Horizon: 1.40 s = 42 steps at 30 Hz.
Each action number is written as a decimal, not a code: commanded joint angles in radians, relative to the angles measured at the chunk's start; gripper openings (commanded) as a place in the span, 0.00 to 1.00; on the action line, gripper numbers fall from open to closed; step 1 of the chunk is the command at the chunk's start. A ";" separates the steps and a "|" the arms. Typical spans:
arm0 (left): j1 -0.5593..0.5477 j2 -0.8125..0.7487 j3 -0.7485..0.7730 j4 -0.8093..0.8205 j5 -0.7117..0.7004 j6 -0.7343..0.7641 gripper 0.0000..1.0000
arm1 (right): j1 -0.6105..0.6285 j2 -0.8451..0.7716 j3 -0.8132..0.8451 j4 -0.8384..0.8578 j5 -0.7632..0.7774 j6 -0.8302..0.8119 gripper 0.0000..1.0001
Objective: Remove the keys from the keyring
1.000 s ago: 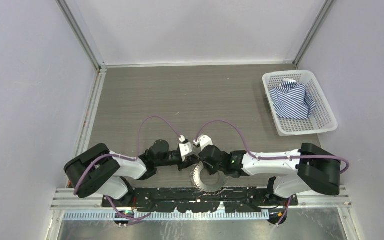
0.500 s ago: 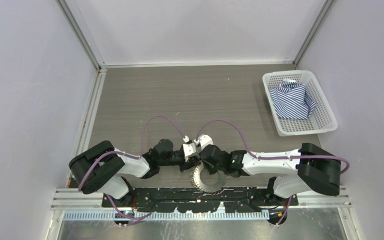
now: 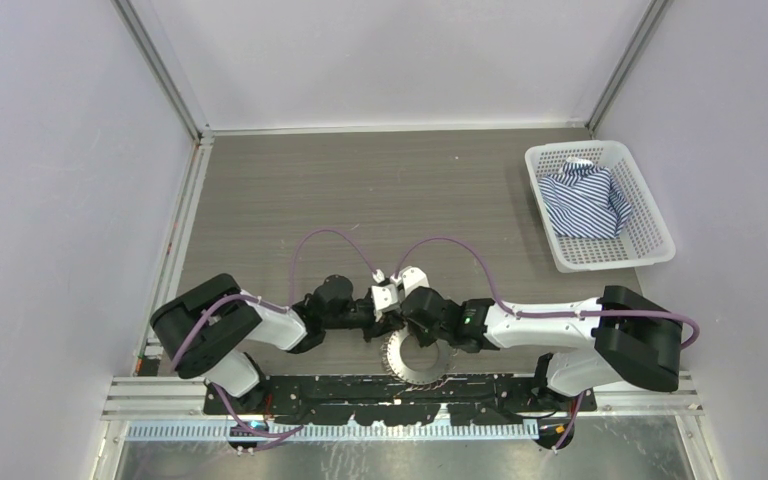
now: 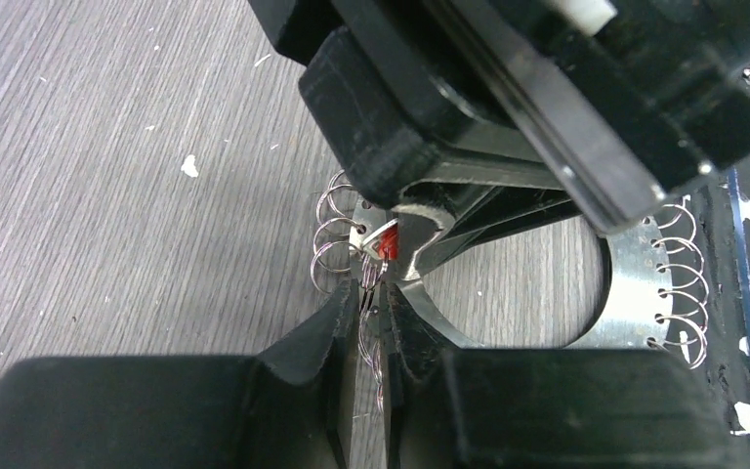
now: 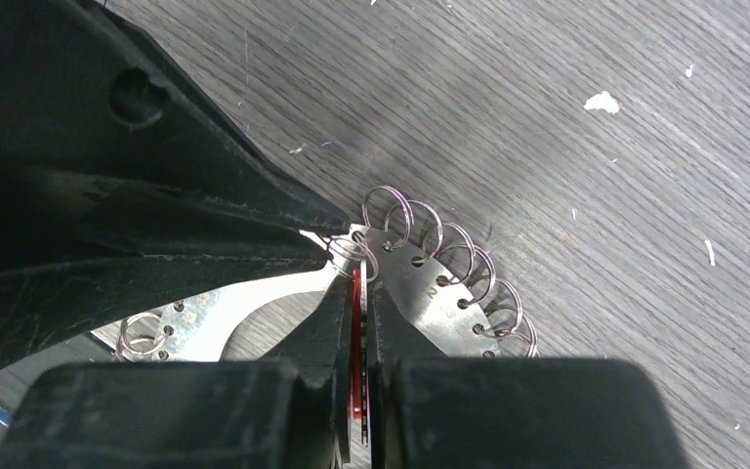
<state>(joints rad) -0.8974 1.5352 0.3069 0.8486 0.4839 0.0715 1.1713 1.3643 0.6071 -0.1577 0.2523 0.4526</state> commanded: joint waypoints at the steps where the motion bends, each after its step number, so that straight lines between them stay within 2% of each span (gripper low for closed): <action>1: -0.005 0.017 0.026 0.040 0.022 0.004 0.12 | -0.001 -0.028 0.001 0.030 0.002 0.001 0.01; 7: -0.005 -0.006 0.018 -0.012 0.019 0.005 0.05 | -0.023 -0.065 0.003 -0.011 0.018 0.016 0.01; 10: -0.006 -0.010 0.017 -0.013 0.019 0.001 0.14 | -0.031 -0.085 0.003 -0.014 0.008 0.017 0.01; 14: -0.006 0.003 0.026 -0.014 0.020 -0.002 0.19 | -0.035 -0.083 0.008 -0.007 -0.006 0.017 0.01; 32: -0.012 0.064 0.060 0.091 0.009 -0.040 0.20 | -0.034 -0.062 0.002 0.010 -0.023 0.021 0.01; 38: -0.012 0.110 0.059 0.145 0.020 -0.062 0.16 | -0.036 -0.064 0.002 0.009 -0.022 0.021 0.01; 42: -0.012 0.138 0.055 0.191 0.028 -0.065 0.08 | -0.038 -0.062 0.002 0.004 -0.022 0.021 0.01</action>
<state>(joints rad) -0.9043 1.6497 0.3447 0.9344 0.4938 0.0120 1.1366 1.3041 0.6048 -0.1844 0.2260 0.4702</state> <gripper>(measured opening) 0.115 0.084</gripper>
